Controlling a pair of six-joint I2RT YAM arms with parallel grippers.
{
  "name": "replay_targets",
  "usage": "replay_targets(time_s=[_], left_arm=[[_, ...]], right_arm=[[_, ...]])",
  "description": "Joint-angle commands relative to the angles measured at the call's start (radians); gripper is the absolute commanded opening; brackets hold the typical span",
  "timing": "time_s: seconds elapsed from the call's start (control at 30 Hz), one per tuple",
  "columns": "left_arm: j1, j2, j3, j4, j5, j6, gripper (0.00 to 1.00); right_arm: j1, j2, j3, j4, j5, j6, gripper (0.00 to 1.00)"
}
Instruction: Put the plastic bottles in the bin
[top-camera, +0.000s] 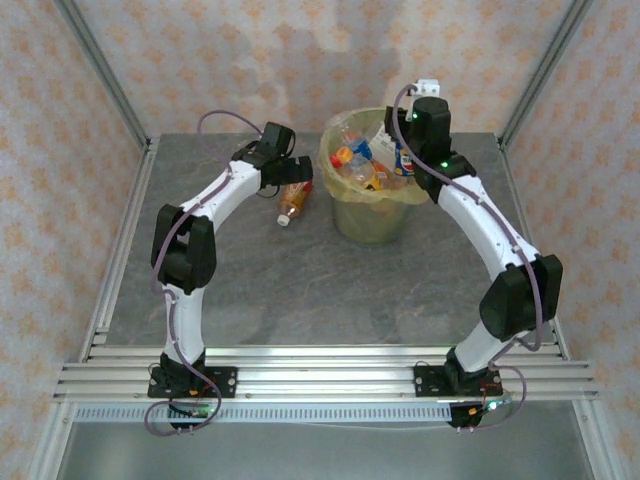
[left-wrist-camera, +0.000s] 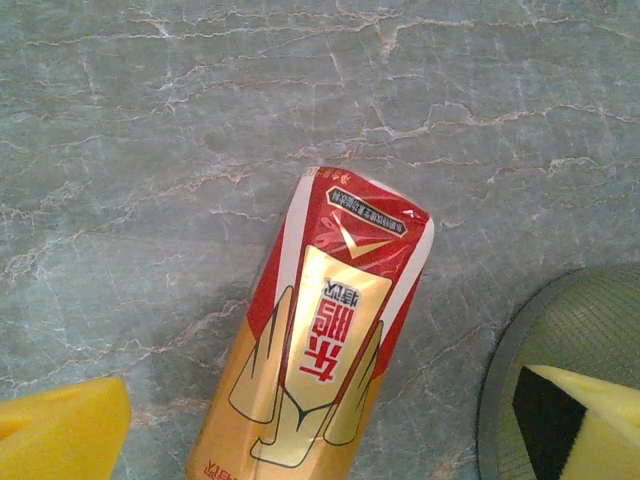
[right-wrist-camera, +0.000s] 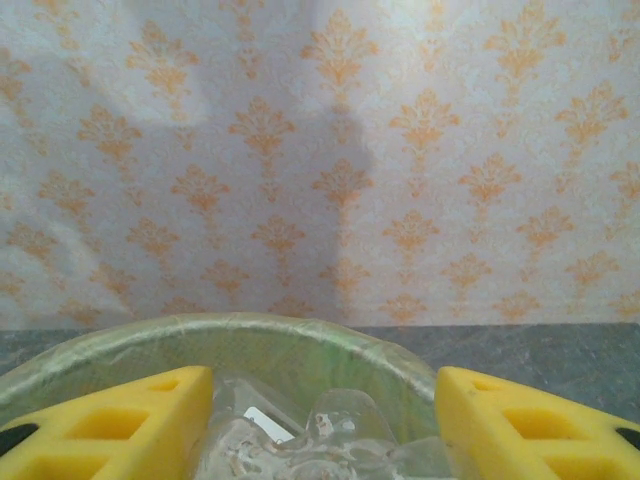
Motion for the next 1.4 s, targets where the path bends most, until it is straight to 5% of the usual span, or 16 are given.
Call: replay_targets(time_s=[0.0, 0.3, 0.77, 1.37], left_arm=[[0.010, 0.027, 0.034, -0.043, 0.006, 0.019, 1.00], [0.010, 0.040, 0.059, -0.078, 0.001, 0.041, 1.00], [0.010, 0.061, 0.053, -0.123, -0.001, 0.105, 1.00], [-0.022, 0.146, 0.106, -0.158, -0.001, 0.130, 1.00]], right_arm=[[0.002, -0.019, -0.098, 0.075, 0.021, -0.061, 0.46], [0.000, 0.010, -0.066, 0.008, 0.027, -0.063, 0.51], [0.002, -0.025, 0.129, -0.179, 0.032, 0.018, 0.95], [0.005, -0.096, 0.290, -0.497, 0.126, 0.184, 0.99]])
